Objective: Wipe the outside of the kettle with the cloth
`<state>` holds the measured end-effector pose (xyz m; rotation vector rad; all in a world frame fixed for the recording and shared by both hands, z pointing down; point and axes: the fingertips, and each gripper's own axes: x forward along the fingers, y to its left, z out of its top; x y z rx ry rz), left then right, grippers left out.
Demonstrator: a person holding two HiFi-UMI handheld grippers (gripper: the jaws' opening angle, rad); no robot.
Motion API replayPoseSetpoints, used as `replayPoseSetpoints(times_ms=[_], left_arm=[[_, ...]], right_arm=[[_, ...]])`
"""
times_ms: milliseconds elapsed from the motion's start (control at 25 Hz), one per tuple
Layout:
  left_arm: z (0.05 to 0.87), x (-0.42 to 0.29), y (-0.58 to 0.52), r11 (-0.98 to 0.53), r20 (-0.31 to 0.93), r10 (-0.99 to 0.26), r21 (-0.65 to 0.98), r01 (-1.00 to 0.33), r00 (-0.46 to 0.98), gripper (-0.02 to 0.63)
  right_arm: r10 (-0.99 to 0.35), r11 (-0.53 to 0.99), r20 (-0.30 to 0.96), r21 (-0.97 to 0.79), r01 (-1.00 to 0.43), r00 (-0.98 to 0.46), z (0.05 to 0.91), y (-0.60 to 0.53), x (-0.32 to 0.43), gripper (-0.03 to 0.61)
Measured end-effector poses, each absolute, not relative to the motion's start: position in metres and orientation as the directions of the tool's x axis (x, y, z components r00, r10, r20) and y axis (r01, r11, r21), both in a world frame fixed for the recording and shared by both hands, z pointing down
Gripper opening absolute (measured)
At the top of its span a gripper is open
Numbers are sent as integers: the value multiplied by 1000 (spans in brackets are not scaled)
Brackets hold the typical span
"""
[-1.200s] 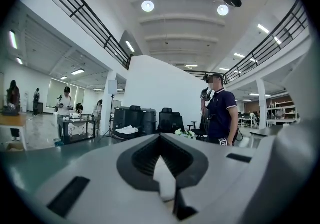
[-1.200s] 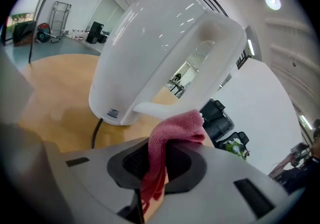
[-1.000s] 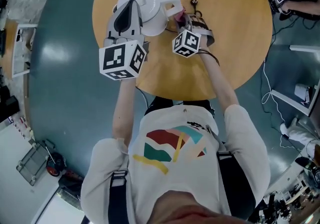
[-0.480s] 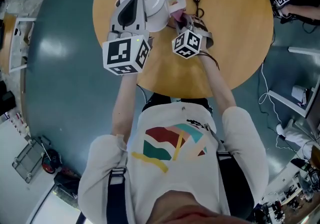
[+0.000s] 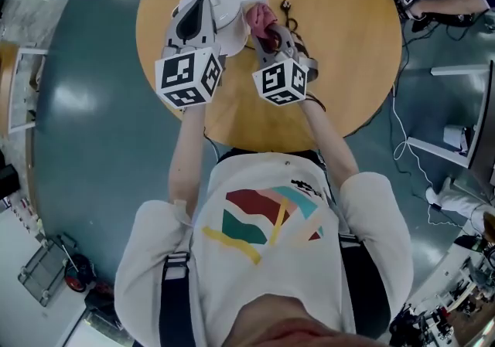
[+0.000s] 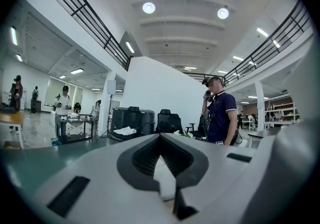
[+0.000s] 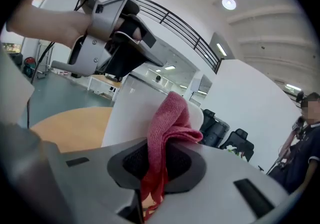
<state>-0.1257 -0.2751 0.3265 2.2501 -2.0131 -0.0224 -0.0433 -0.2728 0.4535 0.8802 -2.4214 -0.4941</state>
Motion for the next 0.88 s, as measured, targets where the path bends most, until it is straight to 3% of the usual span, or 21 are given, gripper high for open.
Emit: replayPoseSetpoints(times_ms=[400,880], left_arm=[[334,-113,-278,-122,97,-987,69,-990,128,44],[343,-117,-278,-143,103,-982,117,-983,155,44]], right_arm=[[-745,627,282,607,-489,-605,429,-290,-43,48],[-739,655,390,606,-452,-549,487,-318,-57,48]])
